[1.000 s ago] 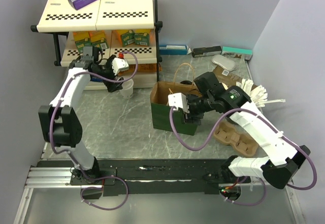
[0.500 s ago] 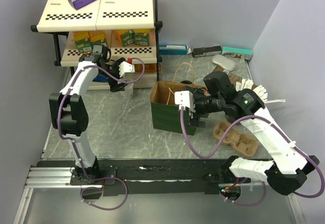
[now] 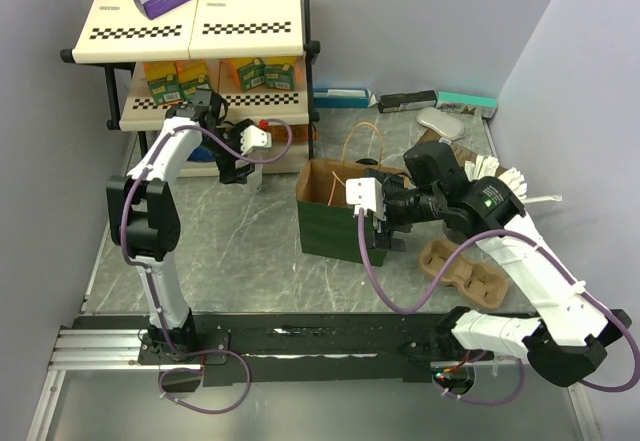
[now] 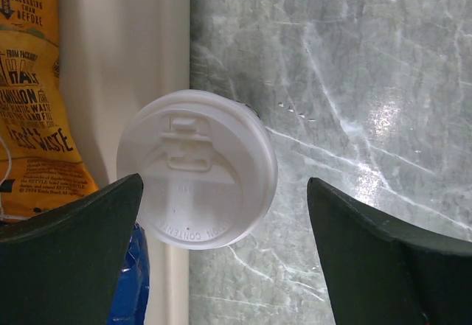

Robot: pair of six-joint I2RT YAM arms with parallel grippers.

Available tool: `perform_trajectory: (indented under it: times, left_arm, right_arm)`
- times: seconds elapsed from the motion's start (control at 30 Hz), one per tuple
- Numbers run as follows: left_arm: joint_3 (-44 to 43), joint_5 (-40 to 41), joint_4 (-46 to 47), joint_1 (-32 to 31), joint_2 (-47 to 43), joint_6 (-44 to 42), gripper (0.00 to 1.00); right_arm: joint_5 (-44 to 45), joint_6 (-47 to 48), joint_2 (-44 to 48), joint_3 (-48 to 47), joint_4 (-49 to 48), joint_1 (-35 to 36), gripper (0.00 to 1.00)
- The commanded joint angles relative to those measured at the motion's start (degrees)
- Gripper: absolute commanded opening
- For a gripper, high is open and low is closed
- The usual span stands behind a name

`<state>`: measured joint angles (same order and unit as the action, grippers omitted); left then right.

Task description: Pack the takeout coffee

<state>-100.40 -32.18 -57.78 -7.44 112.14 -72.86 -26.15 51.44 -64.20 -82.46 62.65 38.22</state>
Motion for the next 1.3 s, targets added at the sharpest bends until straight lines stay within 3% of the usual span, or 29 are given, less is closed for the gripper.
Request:
perform_trajectory:
  times: [0.0, 0.73, 0.9, 1.27]
  left_arm:
    - [-2.5, 0.1, 1.0, -0.2, 0.8, -0.9, 0.99]
    - [6.1, -1.3, 2.7, -0.8, -6.1, 3.3, 0.92]
    - [8.6, -3.2, 5.7, -0.8, -9.6, 6.1, 0.97]
    - [3.7, -4.6, 7.2, -0.8, -8.2, 10.5, 0.99]
  right_arm:
    - [0.1, -1.2, 0.8, 0.0, -1.0, -0.1, 1.0]
    - [0.8, -1.0, -0.2, -0.5, -1.7, -0.2, 1.0]
    - [0.4, -1.1, -0.2, -0.5, -1.7, -0.1, 1.0]
    - [0.6, -0.9, 0.3, 0.5, -1.8, -0.1, 1.0]
